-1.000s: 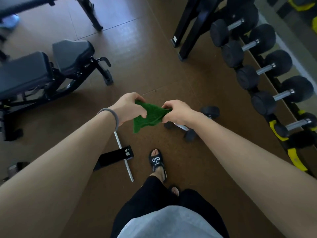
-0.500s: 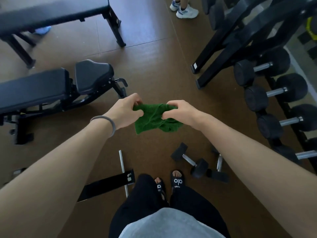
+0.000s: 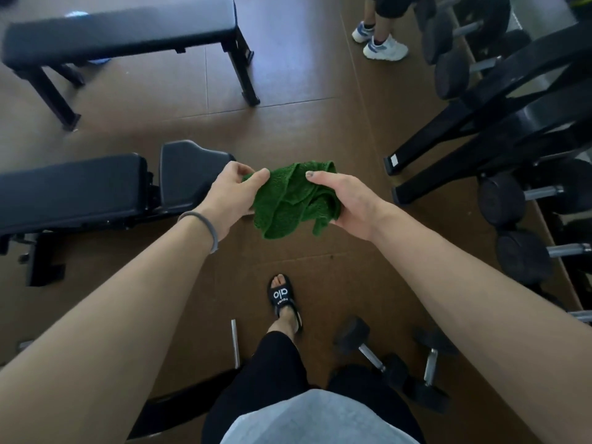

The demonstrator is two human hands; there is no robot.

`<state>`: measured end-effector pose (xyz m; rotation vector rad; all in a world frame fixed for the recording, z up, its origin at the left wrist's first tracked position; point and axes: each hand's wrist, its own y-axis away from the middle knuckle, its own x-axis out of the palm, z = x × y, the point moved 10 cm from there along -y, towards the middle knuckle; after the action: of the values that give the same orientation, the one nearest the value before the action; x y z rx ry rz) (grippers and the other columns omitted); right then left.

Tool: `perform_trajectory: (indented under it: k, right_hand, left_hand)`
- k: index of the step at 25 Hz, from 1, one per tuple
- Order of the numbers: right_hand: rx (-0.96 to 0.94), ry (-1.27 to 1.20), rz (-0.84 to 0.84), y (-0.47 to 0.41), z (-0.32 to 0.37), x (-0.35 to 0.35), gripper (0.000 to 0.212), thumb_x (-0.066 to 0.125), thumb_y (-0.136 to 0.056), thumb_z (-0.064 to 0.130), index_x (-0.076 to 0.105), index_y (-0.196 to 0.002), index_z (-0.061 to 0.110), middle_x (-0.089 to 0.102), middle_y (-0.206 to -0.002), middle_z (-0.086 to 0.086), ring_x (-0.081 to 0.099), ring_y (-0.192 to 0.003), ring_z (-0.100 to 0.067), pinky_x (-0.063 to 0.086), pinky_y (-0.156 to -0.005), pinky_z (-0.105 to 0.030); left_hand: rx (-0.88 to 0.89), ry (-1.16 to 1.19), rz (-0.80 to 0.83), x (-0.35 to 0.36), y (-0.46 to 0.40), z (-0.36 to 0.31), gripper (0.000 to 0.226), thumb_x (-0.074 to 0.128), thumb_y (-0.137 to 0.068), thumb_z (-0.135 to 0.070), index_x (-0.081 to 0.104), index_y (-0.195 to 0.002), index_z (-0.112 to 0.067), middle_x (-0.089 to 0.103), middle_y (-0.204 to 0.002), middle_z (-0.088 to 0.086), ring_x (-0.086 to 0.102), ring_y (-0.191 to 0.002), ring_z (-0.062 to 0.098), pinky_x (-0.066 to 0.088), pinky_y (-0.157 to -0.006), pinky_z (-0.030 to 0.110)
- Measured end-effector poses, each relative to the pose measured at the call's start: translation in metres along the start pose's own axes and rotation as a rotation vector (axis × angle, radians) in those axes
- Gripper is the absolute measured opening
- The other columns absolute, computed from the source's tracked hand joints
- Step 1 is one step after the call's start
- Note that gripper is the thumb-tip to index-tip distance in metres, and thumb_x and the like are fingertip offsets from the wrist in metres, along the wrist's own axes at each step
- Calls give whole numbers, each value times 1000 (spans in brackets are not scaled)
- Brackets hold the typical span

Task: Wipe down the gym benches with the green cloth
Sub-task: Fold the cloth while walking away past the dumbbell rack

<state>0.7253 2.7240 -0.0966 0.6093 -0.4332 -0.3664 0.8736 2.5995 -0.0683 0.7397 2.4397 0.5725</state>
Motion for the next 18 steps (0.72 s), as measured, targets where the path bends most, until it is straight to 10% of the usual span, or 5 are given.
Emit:
perform_trajectory:
  k: [5, 18]
  right_hand:
    - [9, -59, -40, -83, 62, 16, 34, 63, -101, 24, 67, -131, 8, 75, -121, -8, 74, -99, -18, 58, -77, -27]
    - [16, 86, -240, -272, 204, -81, 24, 79, -88, 14, 76, -110, 7, 80, -101, -11, 77, -95, -30, 64, -83, -42]
  left_hand:
    - [-91, 197, 73, -34, -89, -44, 62, 85, -81, -16, 51, -133, -15, 65, -126, 6, 72, -106, 23, 62, -91, 45]
    - [-96, 85, 125, -13, -299, -166, 41, 72, -91, 0, 54, -124, -16, 66, -125, 7, 69, -109, 27, 62, -89, 45]
